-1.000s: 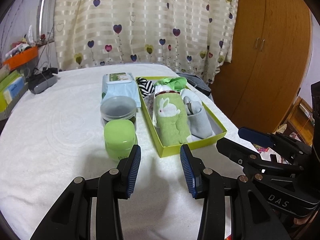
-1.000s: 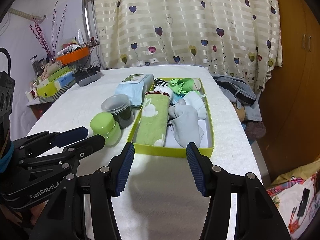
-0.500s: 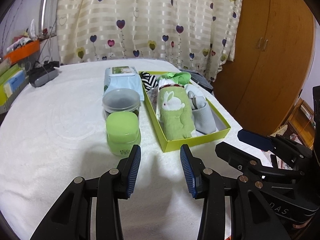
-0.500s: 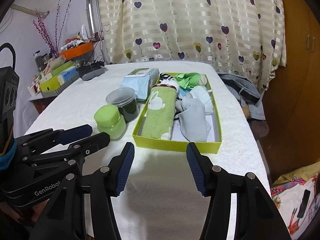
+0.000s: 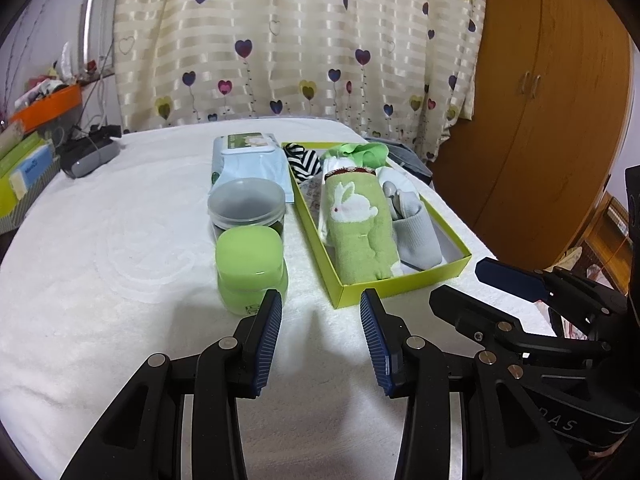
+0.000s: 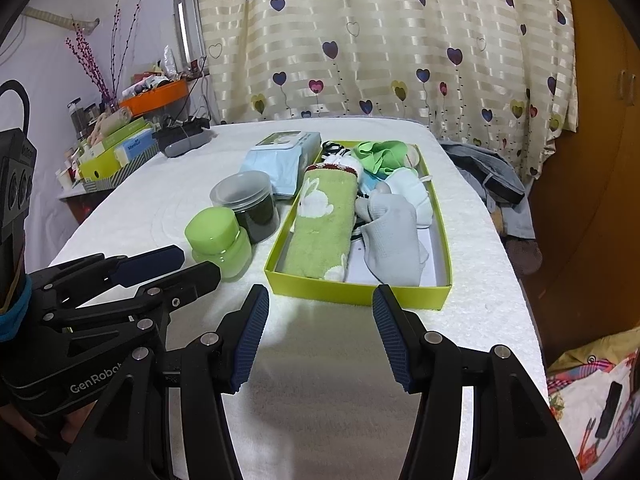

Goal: Organize soft objects

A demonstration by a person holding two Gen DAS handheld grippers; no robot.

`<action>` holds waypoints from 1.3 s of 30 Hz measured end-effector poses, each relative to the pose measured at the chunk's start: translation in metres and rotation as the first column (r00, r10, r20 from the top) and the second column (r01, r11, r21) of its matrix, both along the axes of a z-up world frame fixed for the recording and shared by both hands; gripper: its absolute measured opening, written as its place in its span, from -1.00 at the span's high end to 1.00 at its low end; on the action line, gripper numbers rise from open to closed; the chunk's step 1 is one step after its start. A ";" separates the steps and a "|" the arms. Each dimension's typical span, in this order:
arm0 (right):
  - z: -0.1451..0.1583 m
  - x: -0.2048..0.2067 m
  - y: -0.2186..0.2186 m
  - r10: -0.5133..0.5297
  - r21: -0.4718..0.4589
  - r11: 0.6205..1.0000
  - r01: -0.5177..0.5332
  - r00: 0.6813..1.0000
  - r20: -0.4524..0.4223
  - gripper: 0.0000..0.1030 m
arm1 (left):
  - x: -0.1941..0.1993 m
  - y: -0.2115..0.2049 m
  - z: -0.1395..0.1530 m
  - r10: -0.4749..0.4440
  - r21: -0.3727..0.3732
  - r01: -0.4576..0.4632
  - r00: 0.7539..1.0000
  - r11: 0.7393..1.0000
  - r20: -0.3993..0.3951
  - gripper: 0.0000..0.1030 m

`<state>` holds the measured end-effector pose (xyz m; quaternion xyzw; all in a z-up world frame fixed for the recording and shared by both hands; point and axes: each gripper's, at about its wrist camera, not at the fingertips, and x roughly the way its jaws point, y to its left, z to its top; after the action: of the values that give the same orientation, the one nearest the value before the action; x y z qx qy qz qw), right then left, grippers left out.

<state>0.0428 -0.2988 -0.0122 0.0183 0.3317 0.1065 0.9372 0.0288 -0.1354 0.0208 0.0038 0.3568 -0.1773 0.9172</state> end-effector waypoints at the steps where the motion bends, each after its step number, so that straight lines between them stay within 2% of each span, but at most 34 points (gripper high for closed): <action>1: -0.001 0.001 0.000 0.000 0.000 1.000 0.000 1.000 -0.002 -0.07 | 0.001 0.000 -0.001 0.000 0.002 0.000 1.000 1.000 -0.002 0.23; 39: -0.004 0.002 0.006 0.018 0.000 1.000 -0.018 1.000 -0.008 -0.07 | 0.001 0.007 -0.004 0.031 0.030 -0.031 1.000 0.999 0.001 0.23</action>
<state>0.0444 -0.2927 -0.0167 0.0156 0.3356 0.1146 0.9349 0.0297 -0.1284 0.0167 0.0120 0.3594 -0.1576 0.9197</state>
